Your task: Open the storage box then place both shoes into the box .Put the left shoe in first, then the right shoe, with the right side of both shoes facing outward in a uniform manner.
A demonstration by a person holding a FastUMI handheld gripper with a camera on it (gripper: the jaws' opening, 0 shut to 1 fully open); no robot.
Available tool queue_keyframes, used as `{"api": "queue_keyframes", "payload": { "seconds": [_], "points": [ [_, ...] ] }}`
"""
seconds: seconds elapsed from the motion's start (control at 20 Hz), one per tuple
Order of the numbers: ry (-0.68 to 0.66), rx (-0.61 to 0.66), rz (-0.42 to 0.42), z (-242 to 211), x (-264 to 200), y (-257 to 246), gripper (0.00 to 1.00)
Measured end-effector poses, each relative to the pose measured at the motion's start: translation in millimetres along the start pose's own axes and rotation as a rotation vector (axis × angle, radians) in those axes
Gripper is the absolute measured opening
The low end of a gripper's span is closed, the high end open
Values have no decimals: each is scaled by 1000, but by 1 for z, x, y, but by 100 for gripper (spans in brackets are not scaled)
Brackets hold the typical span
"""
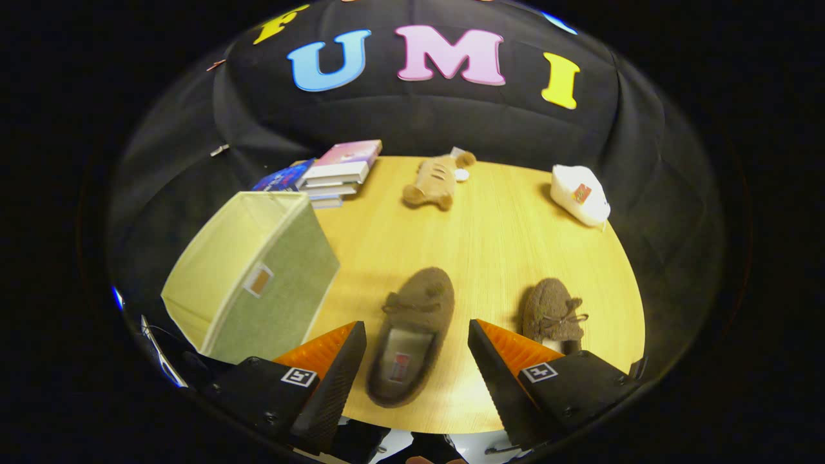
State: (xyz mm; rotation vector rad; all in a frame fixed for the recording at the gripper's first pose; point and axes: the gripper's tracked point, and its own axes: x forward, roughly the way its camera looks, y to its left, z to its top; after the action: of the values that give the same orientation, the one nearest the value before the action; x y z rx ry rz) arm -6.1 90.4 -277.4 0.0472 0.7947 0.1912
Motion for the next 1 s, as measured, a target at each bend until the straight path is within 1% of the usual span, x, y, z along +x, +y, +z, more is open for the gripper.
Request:
{"api": "queue_keyframes", "payload": {
  "seconds": [0.2,0.35,0.45,0.5,0.55,0.65,0.7,0.8,0.9,1.0],
  "points": [
    [85,52,-25,-33,44,-22,99],
    [114,86,-32,-40,70,-26,99],
    [127,123,-46,-45,83,-26,97],
    [139,152,-52,-47,87,-25,88],
    [155,187,-54,-51,90,-24,82],
    [180,269,-36,-53,95,-16,61],
    [184,303,-33,-52,95,-14,48],
    [197,347,-37,-53,96,-12,32],
    [198,347,-44,-53,96,-12,26],
    [193,342,-51,-53,97,-11,11]
  ]
}}
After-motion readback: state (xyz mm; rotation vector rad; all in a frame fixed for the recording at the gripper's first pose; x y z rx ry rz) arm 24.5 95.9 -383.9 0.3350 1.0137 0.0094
